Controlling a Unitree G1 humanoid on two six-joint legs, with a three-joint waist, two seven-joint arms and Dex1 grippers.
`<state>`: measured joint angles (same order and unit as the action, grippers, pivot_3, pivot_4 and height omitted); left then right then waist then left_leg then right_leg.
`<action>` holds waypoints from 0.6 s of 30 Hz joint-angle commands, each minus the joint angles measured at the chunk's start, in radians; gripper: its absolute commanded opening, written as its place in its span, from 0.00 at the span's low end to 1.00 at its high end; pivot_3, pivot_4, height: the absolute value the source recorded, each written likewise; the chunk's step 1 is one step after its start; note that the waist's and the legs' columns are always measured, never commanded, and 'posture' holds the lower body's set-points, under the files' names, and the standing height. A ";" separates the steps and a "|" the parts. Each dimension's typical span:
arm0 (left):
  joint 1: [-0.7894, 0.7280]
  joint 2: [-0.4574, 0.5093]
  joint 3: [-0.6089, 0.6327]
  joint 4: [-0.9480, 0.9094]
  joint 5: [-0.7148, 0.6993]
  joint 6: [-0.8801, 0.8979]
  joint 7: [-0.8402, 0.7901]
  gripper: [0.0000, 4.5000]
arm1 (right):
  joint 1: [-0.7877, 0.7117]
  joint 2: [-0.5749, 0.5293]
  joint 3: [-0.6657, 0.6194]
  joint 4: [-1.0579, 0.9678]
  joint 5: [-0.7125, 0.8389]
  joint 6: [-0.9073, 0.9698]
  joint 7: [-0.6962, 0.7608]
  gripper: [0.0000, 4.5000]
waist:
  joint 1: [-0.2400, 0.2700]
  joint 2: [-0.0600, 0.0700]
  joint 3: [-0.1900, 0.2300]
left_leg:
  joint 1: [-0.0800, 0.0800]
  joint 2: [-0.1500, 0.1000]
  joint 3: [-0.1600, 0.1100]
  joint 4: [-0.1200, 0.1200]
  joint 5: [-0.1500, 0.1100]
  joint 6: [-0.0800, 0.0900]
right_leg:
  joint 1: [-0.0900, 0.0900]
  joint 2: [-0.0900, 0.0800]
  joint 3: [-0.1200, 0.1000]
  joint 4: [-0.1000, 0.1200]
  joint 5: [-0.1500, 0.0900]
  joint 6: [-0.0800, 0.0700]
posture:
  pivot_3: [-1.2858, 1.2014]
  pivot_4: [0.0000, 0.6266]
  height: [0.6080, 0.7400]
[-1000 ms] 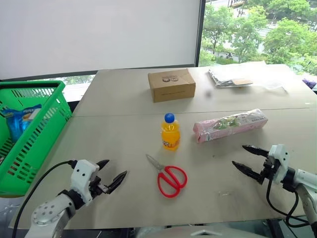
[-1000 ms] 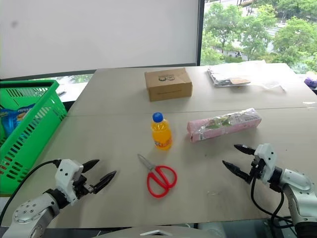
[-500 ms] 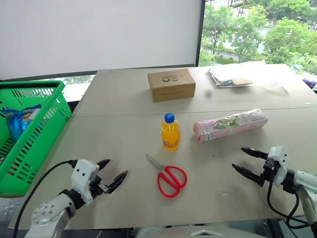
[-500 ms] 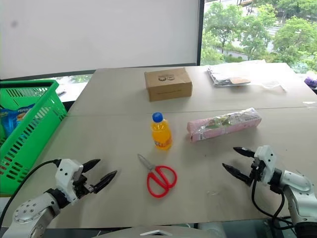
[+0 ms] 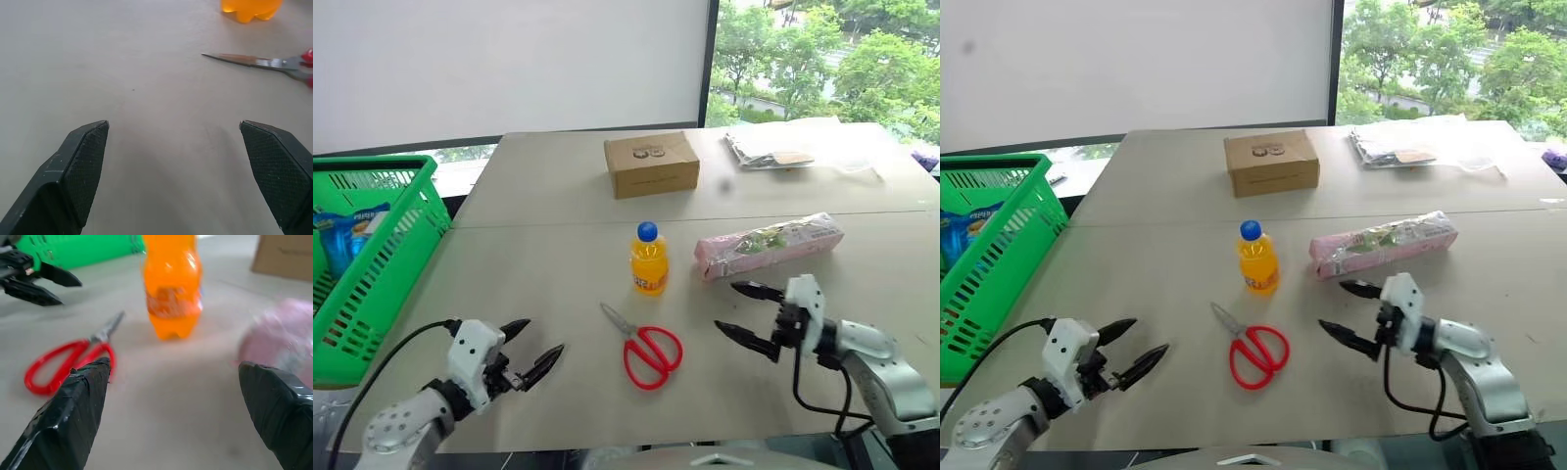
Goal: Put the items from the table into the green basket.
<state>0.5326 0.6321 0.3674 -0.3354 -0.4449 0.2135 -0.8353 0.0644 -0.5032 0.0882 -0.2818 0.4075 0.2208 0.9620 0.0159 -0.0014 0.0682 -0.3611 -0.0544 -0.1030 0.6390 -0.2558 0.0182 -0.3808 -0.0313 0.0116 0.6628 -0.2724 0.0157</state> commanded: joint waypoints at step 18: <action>0.058 0.339 0.344 -0.246 -0.256 0.138 -0.532 1.00 | -0.195 -0.015 0.392 -0.135 -0.271 0.418 -0.201 0.83 | 0.001 -0.002 0.013 | -0.005 -0.001 0.005 -0.002 -0.001 0.006 | -0.007 -0.002 0.002 -0.003 0.000 -0.001 | 0.54 0.10 1.00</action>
<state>0.5933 0.9754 0.7193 -0.5664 -0.7144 0.3662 -1.3683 -0.1332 -0.5059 0.4580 -0.4091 0.1615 0.6272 0.7581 0.0168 -0.0036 0.0816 -0.3665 -0.0550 -0.0976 0.6369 -0.2571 0.0246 -0.3878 -0.0332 0.0135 0.6597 -0.2721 0.0151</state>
